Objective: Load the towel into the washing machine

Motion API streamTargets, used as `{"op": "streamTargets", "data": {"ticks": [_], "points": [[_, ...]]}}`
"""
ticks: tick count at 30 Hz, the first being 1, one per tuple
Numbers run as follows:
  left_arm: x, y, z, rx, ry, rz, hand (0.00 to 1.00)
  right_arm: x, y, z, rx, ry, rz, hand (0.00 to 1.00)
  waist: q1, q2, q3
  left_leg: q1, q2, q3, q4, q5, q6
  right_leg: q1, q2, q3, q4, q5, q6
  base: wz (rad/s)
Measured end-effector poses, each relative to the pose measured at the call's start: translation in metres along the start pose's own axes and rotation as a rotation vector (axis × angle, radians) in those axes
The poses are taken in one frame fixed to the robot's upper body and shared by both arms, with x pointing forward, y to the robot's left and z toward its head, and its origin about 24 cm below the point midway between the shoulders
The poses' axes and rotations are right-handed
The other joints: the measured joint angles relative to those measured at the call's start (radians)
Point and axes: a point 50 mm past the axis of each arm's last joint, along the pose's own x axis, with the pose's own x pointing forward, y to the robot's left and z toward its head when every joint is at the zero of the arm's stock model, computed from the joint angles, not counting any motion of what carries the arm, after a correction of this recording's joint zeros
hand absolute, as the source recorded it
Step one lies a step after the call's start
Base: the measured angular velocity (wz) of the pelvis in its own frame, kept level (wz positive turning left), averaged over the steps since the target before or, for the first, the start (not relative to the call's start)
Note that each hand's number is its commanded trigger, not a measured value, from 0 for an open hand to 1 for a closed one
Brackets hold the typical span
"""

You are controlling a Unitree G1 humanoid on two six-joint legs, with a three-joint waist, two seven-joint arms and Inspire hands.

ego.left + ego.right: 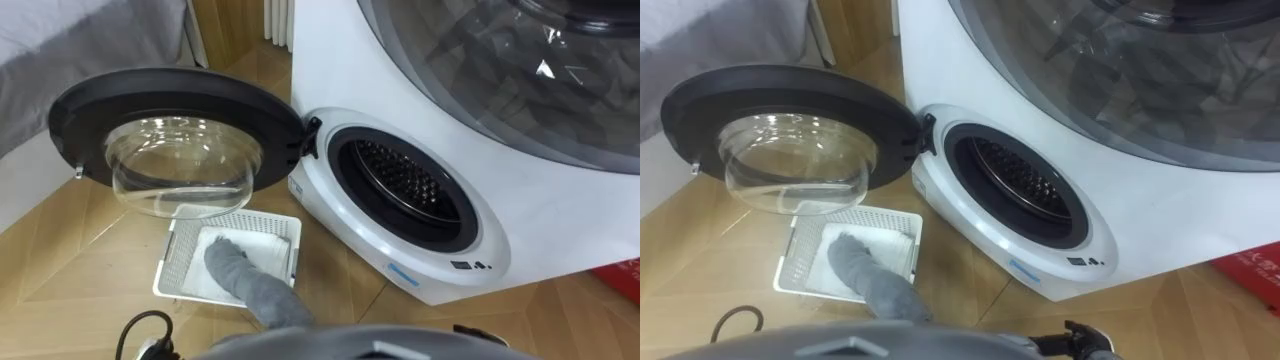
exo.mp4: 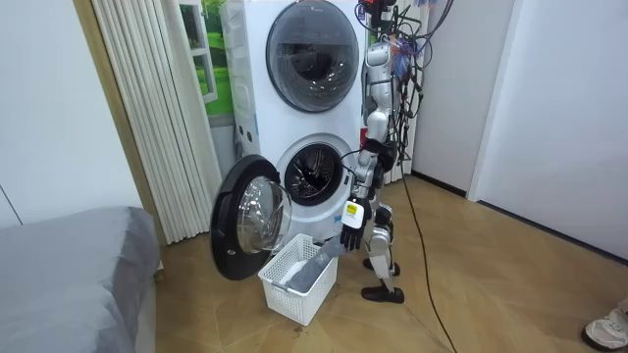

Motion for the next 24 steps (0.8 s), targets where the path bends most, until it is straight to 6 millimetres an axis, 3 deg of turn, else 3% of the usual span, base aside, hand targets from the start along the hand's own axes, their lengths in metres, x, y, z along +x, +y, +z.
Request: {"op": "streamTargets", "data": {"ticks": [18, 21, 24], "points": [[0.000, 0.002, 0.005, 0.005, -0.037, 0.019, 0.00, 0.000, -0.004, 0.004, 0.001, -0.027, -0.021, 0.00, -0.009, 0.026, -0.0039, -0.027, -0.001, 0.001, 0.005, 0.000, 0.000, -0.026, -0.002, 0.001, 0.002, 0.000, 0.000, 0.00], [0.000, 0.004, 0.012, 0.004, -0.065, 0.024, 0.00, 0.000, -0.005, 0.007, 0.000, -0.040, -0.014, 0.00, -0.014, 0.030, -0.0018, -0.040, -0.002, 0.000, 0.007, 0.000, 0.001, -0.035, -0.003, 0.000, 0.001, 0.000, 0.000, 0.01], [0.000, 0.012, 0.032, 0.007, -0.130, 0.042, 0.00, 0.001, -0.005, 0.014, 0.000, -0.061, -0.013, 0.00, -0.028, 0.036, -0.0016, -0.077, -0.003, -0.003, 0.022, 0.001, 0.001, -0.070, -0.008, -0.008, 0.003, 0.001, -0.001, 0.03]]}}
